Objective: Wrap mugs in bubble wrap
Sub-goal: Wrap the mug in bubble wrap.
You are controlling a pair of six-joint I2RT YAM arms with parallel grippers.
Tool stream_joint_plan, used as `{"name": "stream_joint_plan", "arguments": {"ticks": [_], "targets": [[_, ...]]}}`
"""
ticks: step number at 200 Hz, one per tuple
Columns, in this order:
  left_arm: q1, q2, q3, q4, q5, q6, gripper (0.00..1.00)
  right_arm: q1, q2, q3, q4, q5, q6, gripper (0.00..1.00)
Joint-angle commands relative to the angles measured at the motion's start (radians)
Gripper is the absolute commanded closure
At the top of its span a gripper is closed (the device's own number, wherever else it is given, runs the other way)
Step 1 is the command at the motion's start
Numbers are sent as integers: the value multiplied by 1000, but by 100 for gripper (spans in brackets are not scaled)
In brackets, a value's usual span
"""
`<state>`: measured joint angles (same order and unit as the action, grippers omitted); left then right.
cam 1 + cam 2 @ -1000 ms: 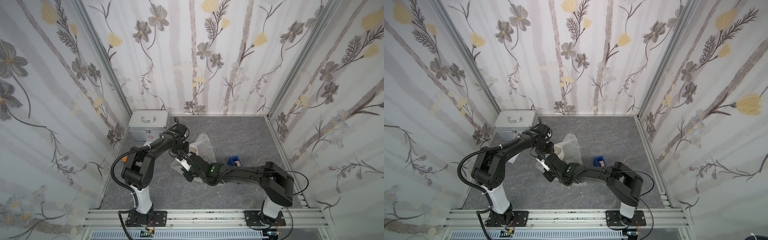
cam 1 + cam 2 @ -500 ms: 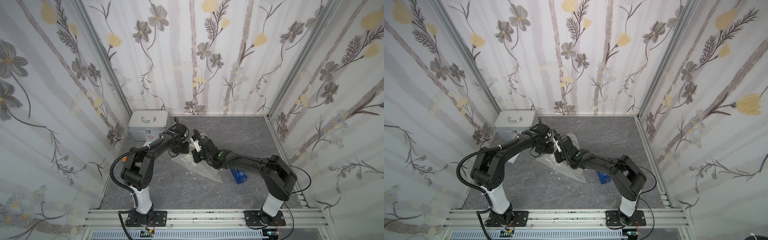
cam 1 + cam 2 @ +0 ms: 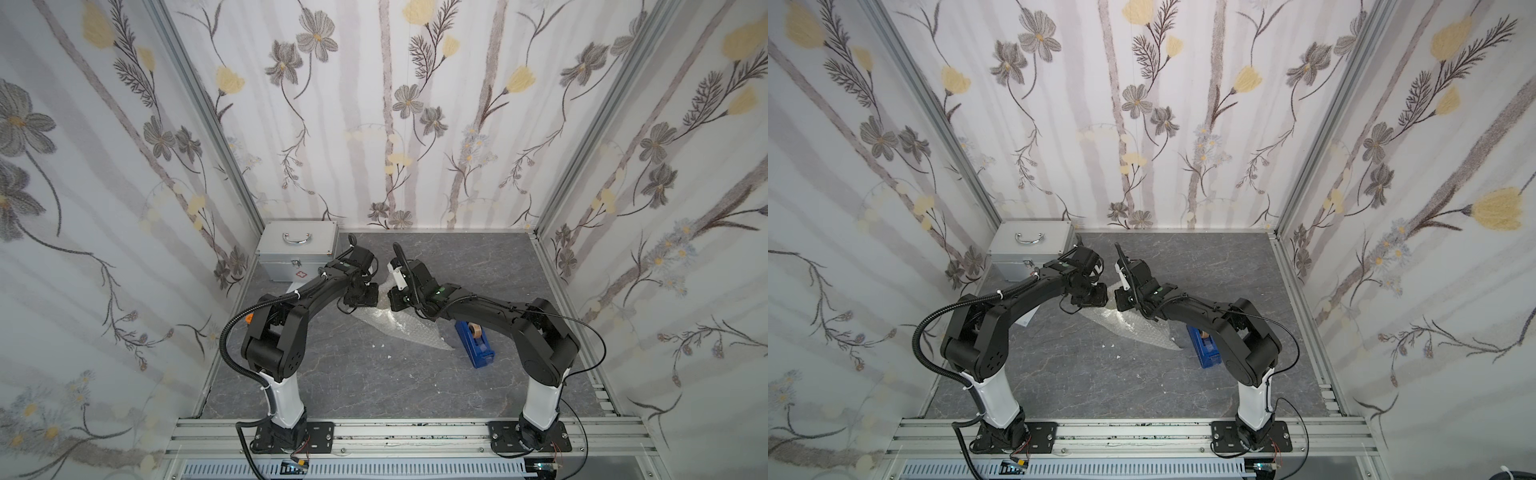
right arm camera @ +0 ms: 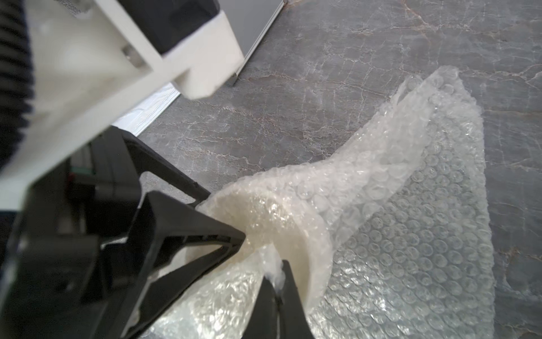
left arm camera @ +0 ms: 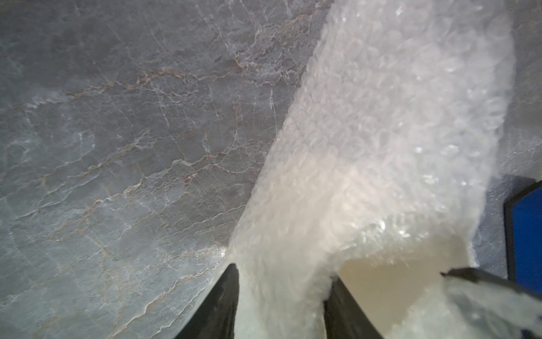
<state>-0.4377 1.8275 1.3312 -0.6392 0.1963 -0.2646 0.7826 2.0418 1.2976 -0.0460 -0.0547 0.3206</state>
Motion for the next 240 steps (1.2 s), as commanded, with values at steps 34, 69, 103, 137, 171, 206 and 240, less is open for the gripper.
{"name": "stream_joint_plan", "arguments": {"ticks": [34,69,103,137,171,206,240], "targets": [[2,-10,-5,5,18,8,54,-40,71,70,-38,-21,-8,100],[2,-34,-16,25,39,5,54,-49,95,77,-66,-20,-7,100],[2,-64,-23,32,38,0,53,-49,95,77,-69,-27,-8,100],[5,-111,-41,35,21,-8,48,-49,96,80,-71,-35,-8,100],[14,-155,-65,52,26,-13,41,-49,98,80,-70,-43,-8,100],[17,-178,-78,67,53,-7,29,-48,96,83,-72,-53,-8,100],[17,-183,-88,83,79,-1,19,-48,93,84,-74,-58,-8,100]]}}
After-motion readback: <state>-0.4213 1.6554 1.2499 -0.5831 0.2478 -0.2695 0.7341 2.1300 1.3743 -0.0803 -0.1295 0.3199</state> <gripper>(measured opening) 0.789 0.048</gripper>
